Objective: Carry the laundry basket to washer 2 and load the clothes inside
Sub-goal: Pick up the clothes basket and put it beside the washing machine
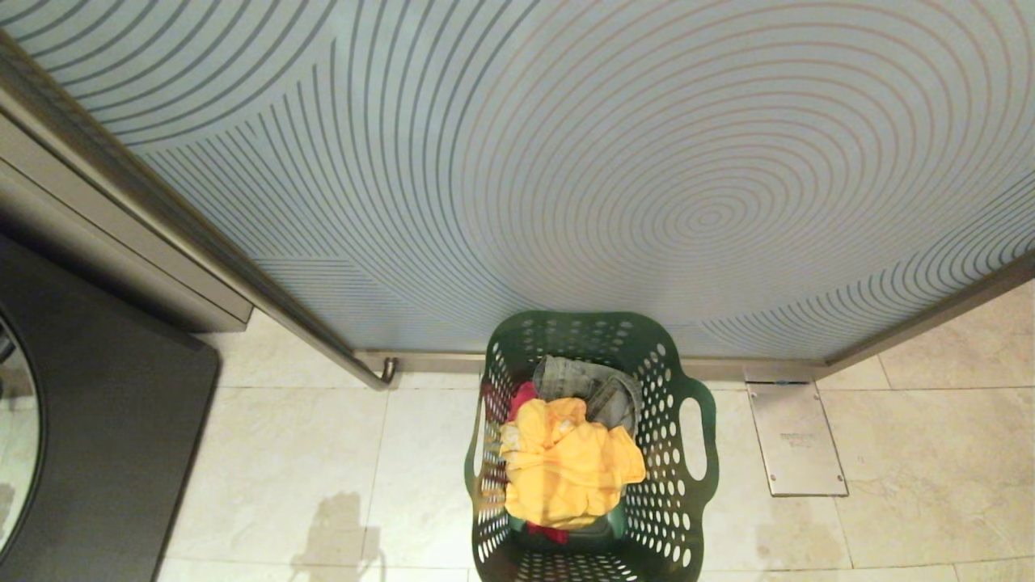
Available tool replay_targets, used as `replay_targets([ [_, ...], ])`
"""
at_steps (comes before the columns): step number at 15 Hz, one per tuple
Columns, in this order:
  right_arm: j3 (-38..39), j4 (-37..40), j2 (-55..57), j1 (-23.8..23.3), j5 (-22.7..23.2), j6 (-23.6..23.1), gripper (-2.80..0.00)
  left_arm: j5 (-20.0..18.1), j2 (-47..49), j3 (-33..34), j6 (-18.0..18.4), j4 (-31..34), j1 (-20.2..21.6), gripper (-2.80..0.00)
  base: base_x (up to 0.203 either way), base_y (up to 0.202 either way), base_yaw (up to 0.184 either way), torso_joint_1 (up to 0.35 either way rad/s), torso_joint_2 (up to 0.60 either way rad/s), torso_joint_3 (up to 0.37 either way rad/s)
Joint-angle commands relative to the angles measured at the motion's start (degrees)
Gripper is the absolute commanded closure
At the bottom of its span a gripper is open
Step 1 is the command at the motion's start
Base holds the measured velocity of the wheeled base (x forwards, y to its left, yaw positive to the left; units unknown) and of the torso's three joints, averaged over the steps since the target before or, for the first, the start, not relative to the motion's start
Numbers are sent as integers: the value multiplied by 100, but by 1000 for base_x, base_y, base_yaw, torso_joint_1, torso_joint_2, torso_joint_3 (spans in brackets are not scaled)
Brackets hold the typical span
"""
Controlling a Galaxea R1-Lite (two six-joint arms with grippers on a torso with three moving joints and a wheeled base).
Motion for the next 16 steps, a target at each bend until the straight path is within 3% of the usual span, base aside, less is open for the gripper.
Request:
replay_targets([
  [1, 0, -1, -2, 0, 30, -184, 0, -23, 8, 26, 42, 14, 2, 0, 0, 0, 0, 0, 0, 0],
  [3, 0, 15, -2, 0, 59, -470, 0, -24, 8, 26, 34, 5, -7, 0, 0, 0, 0, 0, 0, 0],
  [5, -148, 29, 9, -4, 54, -460, 0, -25, 1, -28, 58, -11, -7, 0, 0, 0, 0, 0, 0, 0],
  [7, -1078, 284, 277, -8, 28, -352, 0, -98, 91, -576, 73, 172, -1, 0, 0, 0, 0, 0, 0, 0],
  [9, -2326, 1115, 1147, -15, 51, -42, 0, -229, 700, -1424, 84, 941, 1, 0, 0, 0, 0, 0, 0, 0],
  [11, -2797, 1732, 2180, -23, 213, 270, 0, -429, 1504, -1771, 81, 1515, 1, 0, 0, 0, 0, 0, 0, 0],
  [12, -2901, 1903, 2665, -25, 285, 369, -280, -563, 1869, -1840, 90, 1666, 1, 0, 0, 0, 0, 0, 0, 0],
  [16, -3100, 1781, 4326, -21, 490, 574, -280, -967, 3121, -2062, 285, 1835, 1, 0, 0, 0, 0, 0, 0, 0],
])
